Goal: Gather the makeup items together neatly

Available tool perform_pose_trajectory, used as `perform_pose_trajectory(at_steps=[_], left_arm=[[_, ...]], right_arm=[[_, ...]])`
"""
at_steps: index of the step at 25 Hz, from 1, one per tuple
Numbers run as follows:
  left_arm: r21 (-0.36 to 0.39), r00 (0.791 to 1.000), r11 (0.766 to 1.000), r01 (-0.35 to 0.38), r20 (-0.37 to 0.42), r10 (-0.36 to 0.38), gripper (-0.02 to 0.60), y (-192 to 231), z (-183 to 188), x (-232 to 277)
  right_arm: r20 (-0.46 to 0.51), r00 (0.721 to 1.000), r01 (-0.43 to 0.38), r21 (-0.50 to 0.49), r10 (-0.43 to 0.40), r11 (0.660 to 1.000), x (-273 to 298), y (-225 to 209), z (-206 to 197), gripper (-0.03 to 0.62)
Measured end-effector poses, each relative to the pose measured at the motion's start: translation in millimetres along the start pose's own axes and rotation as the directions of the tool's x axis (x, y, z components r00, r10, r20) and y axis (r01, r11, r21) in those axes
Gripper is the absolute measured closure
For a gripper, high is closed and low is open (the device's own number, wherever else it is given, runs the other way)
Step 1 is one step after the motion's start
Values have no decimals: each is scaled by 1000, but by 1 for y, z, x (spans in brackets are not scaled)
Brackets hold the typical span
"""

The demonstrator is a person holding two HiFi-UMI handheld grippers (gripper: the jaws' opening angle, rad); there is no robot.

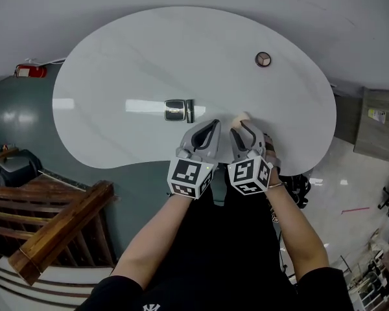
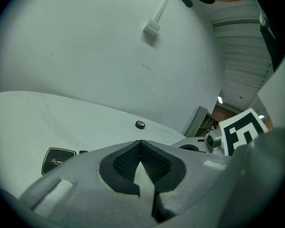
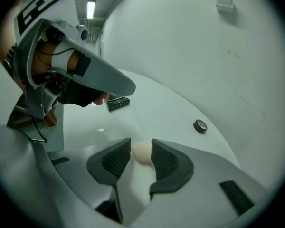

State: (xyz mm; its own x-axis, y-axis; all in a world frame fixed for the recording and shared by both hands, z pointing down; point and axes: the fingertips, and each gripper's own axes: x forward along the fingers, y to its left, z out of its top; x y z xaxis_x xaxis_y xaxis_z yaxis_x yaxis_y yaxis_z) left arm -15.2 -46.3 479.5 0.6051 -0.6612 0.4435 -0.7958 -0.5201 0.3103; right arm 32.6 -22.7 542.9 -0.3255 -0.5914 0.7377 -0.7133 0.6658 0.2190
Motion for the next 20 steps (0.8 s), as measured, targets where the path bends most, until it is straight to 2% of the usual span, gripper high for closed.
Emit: perform_pose_trajectory(at_steps=[6, 13, 16, 20], left_arm=[[-28, 1000, 999, -20, -5, 20, 574, 1, -8, 8], [-51, 999, 998, -41, -17, 40, 574, 8, -17, 9], [-55, 999, 997, -52, -15, 51, 574, 12, -18, 8], [-53, 998, 997, -57, -10, 56, 574, 18, -17, 5]], right_arm=[[5, 1000, -12, -44, 12, 999, 8, 1, -2, 451], [-5, 999, 31, -129, -32, 991, 15, -1, -3, 465], [5, 1000, 25, -74, -25, 997, 13, -4, -2, 491], [43, 999, -4, 124, -1, 992, 8, -15, 1, 507]])
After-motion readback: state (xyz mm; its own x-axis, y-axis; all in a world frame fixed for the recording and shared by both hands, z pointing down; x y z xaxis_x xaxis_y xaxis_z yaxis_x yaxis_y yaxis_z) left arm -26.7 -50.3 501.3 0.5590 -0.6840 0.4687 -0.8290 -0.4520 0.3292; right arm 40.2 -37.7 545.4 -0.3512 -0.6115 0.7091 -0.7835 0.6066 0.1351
